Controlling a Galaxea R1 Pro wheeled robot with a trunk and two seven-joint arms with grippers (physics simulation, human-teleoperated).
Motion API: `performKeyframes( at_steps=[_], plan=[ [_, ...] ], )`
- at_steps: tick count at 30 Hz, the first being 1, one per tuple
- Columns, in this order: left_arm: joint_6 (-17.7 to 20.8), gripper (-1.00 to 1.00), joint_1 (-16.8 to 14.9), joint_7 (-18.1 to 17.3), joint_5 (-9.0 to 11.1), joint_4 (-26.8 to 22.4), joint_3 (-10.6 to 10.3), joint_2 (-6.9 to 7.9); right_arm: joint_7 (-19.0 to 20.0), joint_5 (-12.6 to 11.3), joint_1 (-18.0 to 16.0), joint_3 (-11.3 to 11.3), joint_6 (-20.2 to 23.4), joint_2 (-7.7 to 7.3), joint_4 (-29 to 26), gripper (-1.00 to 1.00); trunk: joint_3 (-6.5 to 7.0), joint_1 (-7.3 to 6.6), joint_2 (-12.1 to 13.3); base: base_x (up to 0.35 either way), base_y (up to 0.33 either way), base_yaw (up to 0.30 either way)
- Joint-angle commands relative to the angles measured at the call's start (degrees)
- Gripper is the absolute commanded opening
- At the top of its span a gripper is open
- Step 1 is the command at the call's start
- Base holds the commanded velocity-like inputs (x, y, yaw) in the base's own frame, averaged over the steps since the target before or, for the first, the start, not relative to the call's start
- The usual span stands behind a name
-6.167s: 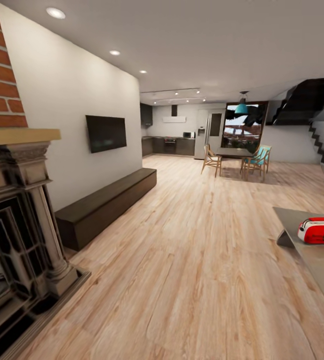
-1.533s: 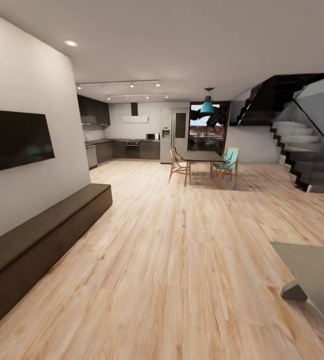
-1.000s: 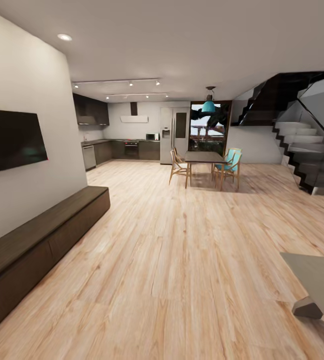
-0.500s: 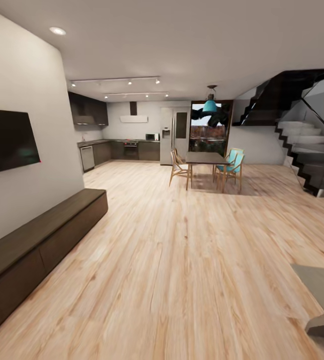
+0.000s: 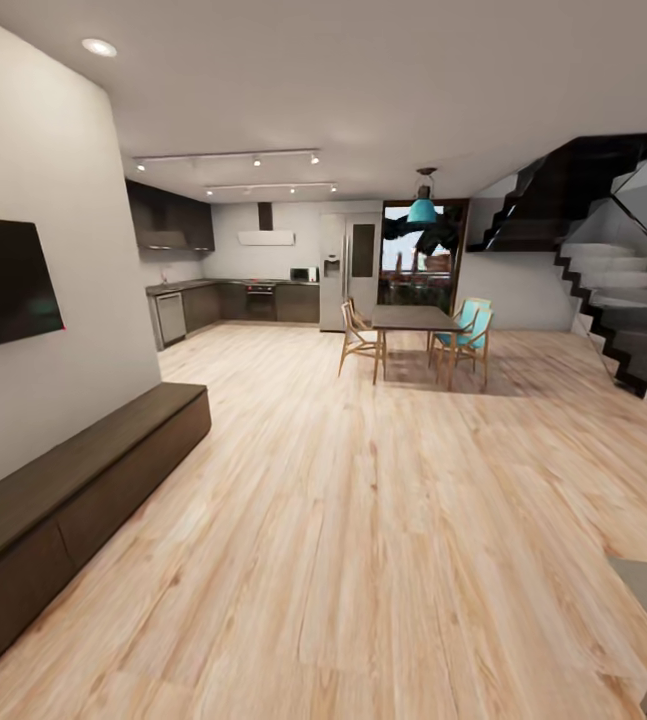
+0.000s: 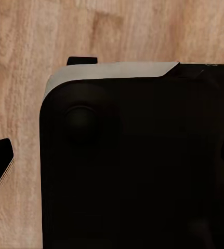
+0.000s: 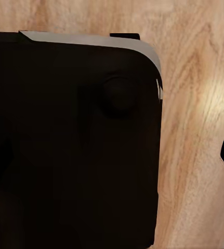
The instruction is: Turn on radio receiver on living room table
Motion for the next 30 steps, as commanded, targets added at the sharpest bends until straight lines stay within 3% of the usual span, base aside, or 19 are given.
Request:
performKeyframes(
  at_steps=[1, 30],
  plan=[
    [0.0, 1.0, 0.0, 0.0, 0.0, 0.0, 0.0, 0.0, 0.0, 0.0, 0.0, 0.0, 0.0, 0.0, 0.0, 1.0, 0.0, 0.0, 0.0, 0.323, 0.0, 0.0],
    [0.0, 1.0, 0.0, 0.0, 0.0, 0.0, 0.0, 0.0, 0.0, 0.0, 0.0, 0.05, -0.01, 0.0, 0.0, 1.0, 0.0, 0.0, 0.0, 0.323, 0.0, 0.0]
  ],
)
